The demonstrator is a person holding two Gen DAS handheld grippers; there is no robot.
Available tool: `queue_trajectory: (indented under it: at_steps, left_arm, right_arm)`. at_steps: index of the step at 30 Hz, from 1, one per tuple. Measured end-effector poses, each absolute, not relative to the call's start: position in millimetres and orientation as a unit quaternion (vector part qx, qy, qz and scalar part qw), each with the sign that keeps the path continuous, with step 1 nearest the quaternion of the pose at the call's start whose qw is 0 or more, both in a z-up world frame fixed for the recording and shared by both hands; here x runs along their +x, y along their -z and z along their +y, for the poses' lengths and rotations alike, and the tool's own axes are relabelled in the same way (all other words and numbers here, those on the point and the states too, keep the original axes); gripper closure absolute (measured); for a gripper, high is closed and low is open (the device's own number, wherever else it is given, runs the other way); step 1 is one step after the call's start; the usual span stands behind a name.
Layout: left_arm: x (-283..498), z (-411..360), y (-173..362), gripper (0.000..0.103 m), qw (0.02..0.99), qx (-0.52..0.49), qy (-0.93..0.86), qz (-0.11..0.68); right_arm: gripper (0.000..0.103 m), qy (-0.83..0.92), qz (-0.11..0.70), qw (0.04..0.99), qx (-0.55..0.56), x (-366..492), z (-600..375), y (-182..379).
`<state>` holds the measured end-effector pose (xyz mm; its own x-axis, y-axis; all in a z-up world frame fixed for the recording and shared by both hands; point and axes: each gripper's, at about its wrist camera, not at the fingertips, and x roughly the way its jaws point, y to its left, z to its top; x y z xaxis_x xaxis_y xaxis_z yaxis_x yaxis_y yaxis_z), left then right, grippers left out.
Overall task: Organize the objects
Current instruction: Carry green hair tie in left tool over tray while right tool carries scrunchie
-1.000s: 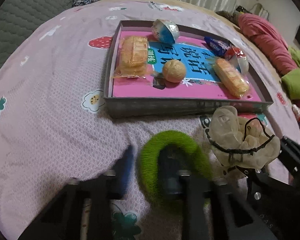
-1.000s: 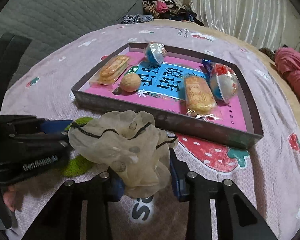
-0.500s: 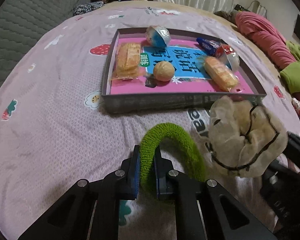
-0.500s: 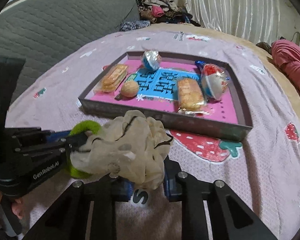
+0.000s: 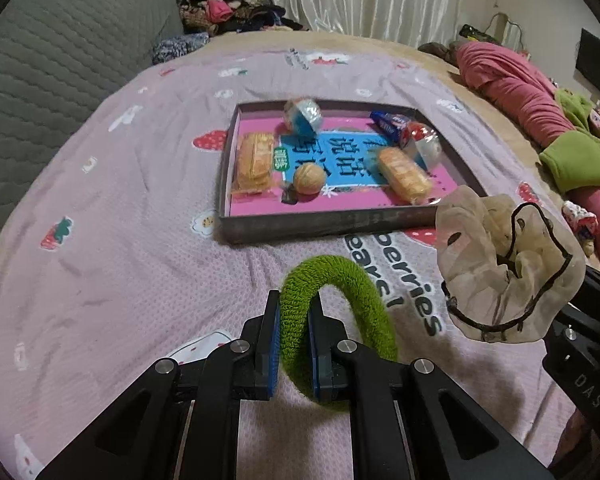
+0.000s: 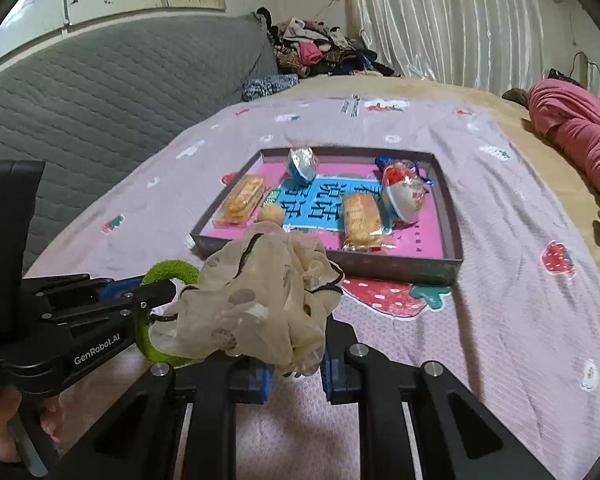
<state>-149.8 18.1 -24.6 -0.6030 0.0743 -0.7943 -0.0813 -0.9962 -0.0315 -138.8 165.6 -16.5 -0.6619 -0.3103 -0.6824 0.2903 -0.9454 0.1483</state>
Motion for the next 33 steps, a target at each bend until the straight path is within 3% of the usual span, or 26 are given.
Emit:
queue_trajectory:
  at_steps: [16, 33]
  left_arm:
    - [-115, 33, -39, 0.091, 0.05, -0.402, -0.914, 0.022]
    - [-138, 41, -85, 0.091, 0.047, -0.363, -0.93, 0.033]
  right_arm:
    - [0.085, 0.93, -0.008, 0.153, 0.333, -110, 180, -46]
    - [0.085, 0.945, 0.003, 0.145, 0.294, -130, 186, -93]
